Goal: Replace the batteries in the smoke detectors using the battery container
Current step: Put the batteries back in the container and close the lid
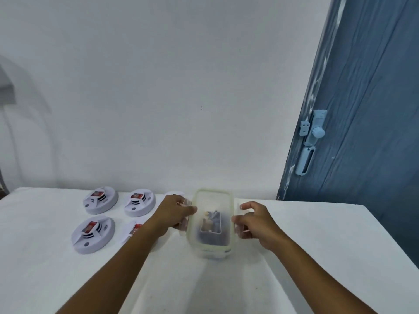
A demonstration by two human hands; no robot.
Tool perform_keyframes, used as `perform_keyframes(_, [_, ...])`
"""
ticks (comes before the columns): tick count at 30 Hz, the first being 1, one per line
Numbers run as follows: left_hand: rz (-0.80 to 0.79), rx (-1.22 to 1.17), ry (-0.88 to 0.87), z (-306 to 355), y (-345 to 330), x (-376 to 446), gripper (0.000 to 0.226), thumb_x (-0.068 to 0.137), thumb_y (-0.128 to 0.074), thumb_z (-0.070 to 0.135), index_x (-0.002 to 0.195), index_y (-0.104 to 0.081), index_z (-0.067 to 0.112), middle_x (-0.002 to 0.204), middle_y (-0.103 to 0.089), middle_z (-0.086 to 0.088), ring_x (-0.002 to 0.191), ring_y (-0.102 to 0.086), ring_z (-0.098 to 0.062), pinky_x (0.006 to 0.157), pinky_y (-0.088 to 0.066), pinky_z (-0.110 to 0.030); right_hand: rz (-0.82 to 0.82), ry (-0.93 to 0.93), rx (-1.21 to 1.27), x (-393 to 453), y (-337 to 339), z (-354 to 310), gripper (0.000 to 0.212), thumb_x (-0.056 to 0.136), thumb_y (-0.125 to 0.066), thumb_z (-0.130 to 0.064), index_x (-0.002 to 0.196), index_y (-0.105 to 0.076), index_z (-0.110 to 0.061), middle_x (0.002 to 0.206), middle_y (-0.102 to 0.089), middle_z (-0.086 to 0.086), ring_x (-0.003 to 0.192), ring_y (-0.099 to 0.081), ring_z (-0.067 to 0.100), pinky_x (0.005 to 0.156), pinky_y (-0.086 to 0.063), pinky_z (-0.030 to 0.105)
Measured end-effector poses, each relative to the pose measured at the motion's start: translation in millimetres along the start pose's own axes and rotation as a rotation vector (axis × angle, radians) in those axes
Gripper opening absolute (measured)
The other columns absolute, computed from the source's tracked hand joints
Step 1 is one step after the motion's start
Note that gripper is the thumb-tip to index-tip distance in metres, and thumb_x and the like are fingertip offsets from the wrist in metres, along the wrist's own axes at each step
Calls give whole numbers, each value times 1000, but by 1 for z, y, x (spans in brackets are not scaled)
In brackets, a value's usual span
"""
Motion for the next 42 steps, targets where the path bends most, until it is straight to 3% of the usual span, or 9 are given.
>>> perform_keyframes(11, [-133,128,86,-12,-1,1,43,80,-77,21,100,-60,-13,70,-66,-15,53,-62,-22,59,-59,-36,5,-7,-80,2,0,11,42,83,-70,-3,119,-47,-8,76,-60,16,52,-56,22,51,-50,27])
perform_keyframes(14, [-126,271,68,-5,-1,6,54,78,-79,24,120,-54,1,100,-67,-15,71,-67,-24,63,-59,-37,73,112,-292,1,5,2,56,82,-74,-16,130,-45,-17,101,-57,12,78,-62,24,67,-56,35])
perform_keyframes(17, [35,674,-289,23,-3,11,66,80,-74,29,138,-45,20,136,-52,-6,118,-54,-25,95,-48,-36,195,420,-839,-16,-2,-24,67,81,-72,-35,140,-40,-30,140,-36,2,126,-42,24,97,-43,34])
perform_keyframes(19, [116,651,-564,41,-14,4,50,86,-64,25,135,-52,22,138,-52,-2,128,-46,-23,104,-38,-33,29,588,-898,-33,-28,-30,67,79,-72,-45,138,-45,-30,151,-25,0,140,-24,19,109,-30,29])
perform_keyframes(21, [93,629,-679,46,-30,-1,38,92,-56,24,130,-59,20,139,-53,-2,132,-42,-20,107,-32,-31,-179,609,-964,-45,-55,-22,82,73,-72,-59,142,-41,-30,157,-20,-1,146,-12,19,118,-19,34])
perform_keyframes(24, [24,797,-720,35,-55,-1,38,95,-43,33,123,-65,18,138,-55,-2,131,-43,-20,107,-35,-36,-248,578,-1165,-50,-71,-8,92,73,-70,-62,148,-27,-29,160,-16,-7,147,-10,19,119,-10,39])
perform_keyframes(32, [136,792,-798,30,-57,-2,42,90,-37,28,107,-72,12,123,-66,-7,115,-56,-26,92,-46,-38,-162,658,-1338,-54,-79,-11,66,81,-70,-41,139,-41,-23,159,-20,4,147,-15,27,117,-19,37])
perform_keyframes(38, [78,796,-745,27,-60,-4,58,87,-26,35,121,-66,11,136,-57,-9,129,-45,-29,104,-39,-41,-89,766,-1352,-59,-84,-5,61,83,-65,-35,137,-45,-15,157,-25,13,146,-19,31,118,-16,36])
perform_keyframes(42, [78,841,-772,28,-56,-11,45,86,-36,16,118,-67,9,129,-61,-16,124,-50,-39,102,-40,-47,-186,667,-1205,-54,-69,-21,45,81,-67,-42,120,-59,-23,133,-56,1,124,-49,22,97,-42,31])
Point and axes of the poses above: each hand's wrist, its own x-axis towards the middle knuckle, its own y-axis out of the back of the hand, z = x × y, the point moved 7 cm from there along x, towards the middle knuckle
